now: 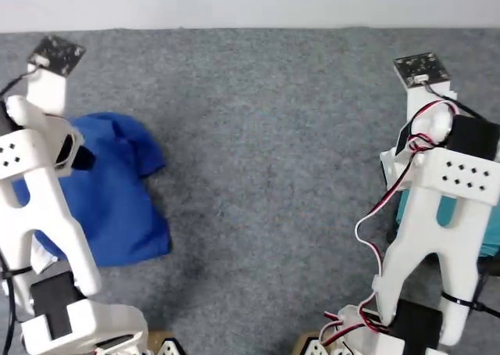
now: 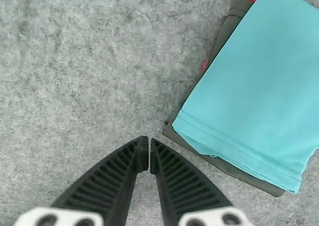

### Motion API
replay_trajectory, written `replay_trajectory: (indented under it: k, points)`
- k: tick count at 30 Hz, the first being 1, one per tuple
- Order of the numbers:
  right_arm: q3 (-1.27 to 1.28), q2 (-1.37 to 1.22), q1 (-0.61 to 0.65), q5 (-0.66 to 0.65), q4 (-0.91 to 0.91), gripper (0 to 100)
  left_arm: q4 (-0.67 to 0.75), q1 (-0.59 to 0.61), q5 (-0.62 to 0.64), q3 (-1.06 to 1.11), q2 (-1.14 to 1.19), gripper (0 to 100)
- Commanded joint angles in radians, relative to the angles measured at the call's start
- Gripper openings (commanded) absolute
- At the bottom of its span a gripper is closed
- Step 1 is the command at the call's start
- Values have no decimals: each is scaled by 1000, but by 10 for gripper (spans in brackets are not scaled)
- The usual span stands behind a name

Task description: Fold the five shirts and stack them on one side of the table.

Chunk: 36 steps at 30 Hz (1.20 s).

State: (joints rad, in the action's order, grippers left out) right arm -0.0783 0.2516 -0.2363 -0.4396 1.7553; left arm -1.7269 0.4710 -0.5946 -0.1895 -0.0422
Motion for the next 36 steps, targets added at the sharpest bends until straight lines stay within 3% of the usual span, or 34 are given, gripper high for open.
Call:
replay_trajectory:
  k: [1, 13, 19, 24, 31, 36]
  points:
    - [-6, 50, 13, 8, 41, 9, -5, 40, -48, 65, -6, 246]
    - [-6, 48, 13, 8, 41, 9, 407, 157, -84, 435, 9, 250]
    - [-6, 48, 10, 6, 41, 9, 535, 172, -54, 493, 169, 231]
    - [-6, 48, 8, 6, 41, 9, 483, 143, -46, 397, 187, 7]
    - [-6, 45, 13, 6, 41, 9, 216, 25, -37, 154, 91, 12]
    - [-6, 45, 13, 6, 41, 9, 158, -160, 91, 110, -89, 12]
